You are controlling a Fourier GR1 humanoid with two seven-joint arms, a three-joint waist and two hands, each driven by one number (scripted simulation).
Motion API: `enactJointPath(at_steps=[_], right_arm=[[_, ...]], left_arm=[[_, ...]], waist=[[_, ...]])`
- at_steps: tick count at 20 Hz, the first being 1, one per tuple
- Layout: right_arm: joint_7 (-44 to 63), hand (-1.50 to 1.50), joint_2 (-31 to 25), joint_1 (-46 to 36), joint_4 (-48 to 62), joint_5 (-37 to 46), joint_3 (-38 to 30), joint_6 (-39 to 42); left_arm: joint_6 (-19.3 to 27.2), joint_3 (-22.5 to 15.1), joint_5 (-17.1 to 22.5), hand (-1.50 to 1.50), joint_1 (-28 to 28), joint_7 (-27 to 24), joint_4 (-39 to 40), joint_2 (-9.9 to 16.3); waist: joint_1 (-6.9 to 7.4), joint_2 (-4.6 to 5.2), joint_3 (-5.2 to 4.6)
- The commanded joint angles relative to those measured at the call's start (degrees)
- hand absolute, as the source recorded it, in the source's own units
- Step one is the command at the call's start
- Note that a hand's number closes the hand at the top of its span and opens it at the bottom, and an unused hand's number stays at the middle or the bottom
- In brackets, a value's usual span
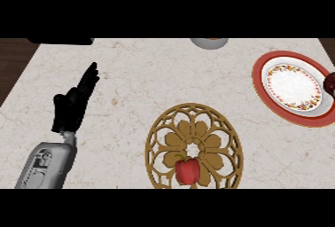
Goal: Pick the cupcake from the placemat and place it in the plate
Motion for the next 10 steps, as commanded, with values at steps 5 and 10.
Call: enactJointPath(at_steps=[5,10], right_arm=[[6.14,1.5,7.9,-6.08,6.94,11.61,7.82,-13.3],[7.6,-1.5,9.36,-7.99,16.27,10.24,5.51,-9.34]], left_arm=[[0.77,0.12,-0.78,0.0,-1.26,-0.15,1.85,-1.2],[-0.78,0.36,-0.07,0.0,-0.8,0.02,-0.16,-0.25]], waist=[[-0.06,0.18,-0.02],[0.89,0.42,0.09]])
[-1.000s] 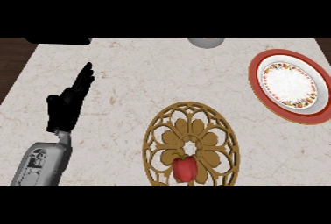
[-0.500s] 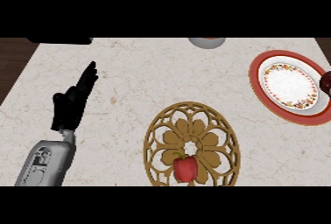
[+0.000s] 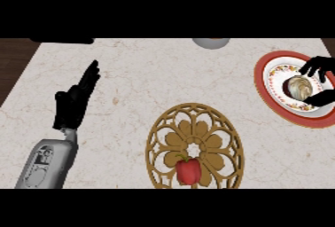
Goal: Pick the cupcake from the placemat and place it in the plate
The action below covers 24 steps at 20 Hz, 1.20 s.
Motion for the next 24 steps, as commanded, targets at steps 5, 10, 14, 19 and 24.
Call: enactJointPath(at_steps=[5,10,14,19,24], right_arm=[[1.42,-1.5,5.58,-2.52,7.2,-0.4,-1.38,0.9],[-2.55,-1.5,4.96,-3.46,8.7,-7.07,-7.78,6.61],[-3.27,-1.5,2.59,-5.5,9.22,-13.16,-13.86,10.61],[-1.94,-1.5,-5.46,-3.3,11.13,-19.17,-20.15,15.29],[-2.29,-1.5,-12.75,1.71,12.23,-22.7,-23.83,19.52]], left_arm=[[0.62,-0.12,-0.79,0.0,-0.58,0.66,0.12,-1.01],[-0.48,-0.66,-0.49,0.0,3.02,-0.75,-2.68,-0.51],[0.59,-0.79,-0.95,0.0,1.43,-1.0,0.04,-1.99],[-0.62,0.51,-0.24,0.0,1.52,0.03,-1.69,0.05],[-0.92,0.39,0.11,0.0,1.5,2.7,-4.27,0.24]], waist=[[-0.69,-0.18,0.01],[0.06,-0.03,0.09],[-0.15,0.35,0.12],[-0.03,0.42,0.19],[-0.1,0.28,0.34]])
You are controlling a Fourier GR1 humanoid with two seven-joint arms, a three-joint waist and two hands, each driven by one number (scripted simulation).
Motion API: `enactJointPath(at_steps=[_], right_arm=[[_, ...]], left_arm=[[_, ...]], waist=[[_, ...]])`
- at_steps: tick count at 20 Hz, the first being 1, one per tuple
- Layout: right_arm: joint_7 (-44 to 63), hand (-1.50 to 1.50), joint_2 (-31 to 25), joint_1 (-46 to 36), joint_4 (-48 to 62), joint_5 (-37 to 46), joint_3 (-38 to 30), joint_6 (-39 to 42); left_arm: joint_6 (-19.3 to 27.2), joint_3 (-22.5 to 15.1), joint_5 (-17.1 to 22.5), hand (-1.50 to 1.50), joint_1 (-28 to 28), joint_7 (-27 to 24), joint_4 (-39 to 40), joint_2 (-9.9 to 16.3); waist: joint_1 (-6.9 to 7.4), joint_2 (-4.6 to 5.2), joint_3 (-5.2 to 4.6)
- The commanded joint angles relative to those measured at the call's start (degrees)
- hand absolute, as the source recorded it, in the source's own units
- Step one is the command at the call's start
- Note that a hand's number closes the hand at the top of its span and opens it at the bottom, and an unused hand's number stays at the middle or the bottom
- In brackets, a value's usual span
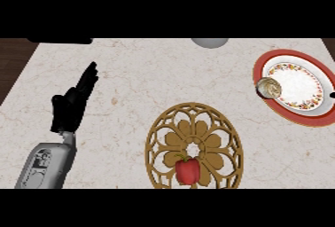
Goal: Pick the cupcake from the placemat and place it in the plate
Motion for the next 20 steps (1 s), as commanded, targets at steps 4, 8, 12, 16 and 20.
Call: enactJointPath(at_steps=[4,8,12,16,20], right_arm=[[-1.23,-1.5,-7.25,5.39,0.74,-3.96,-4.09,5.89],[-1.75,-1.5,-10.27,7.39,0.27,-3.65,-3.76,10.73],[-2.53,-1.5,-12.06,10.02,-0.33,-3.6,-3.78,11.54],[-3.0,-1.5,-11.19,11.15,-0.39,-4.39,-4.51,12.47],[-2.85,-1.5,-12.99,12.28,-1.0,-4.94,-5.12,13.11]], left_arm=[[-0.6,0.65,0.34,0.0,-1.05,0.05,0.02,0.62],[0.14,-0.43,-0.73,0.0,-0.12,-1.22,0.67,-0.5],[-0.96,-0.17,0.5,0.0,-0.92,0.87,-1.33,-0.11],[-1.29,0.0,0.34,0.0,-1.14,-0.2,0.0,0.15],[-0.79,0.13,0.85,0.0,0.2,-0.46,-0.45,-0.77]], waist=[[0.61,0.62,0.26],[0.7,0.74,0.33],[0.85,0.5,0.41],[0.87,0.78,0.5],[1.21,0.79,0.57]])
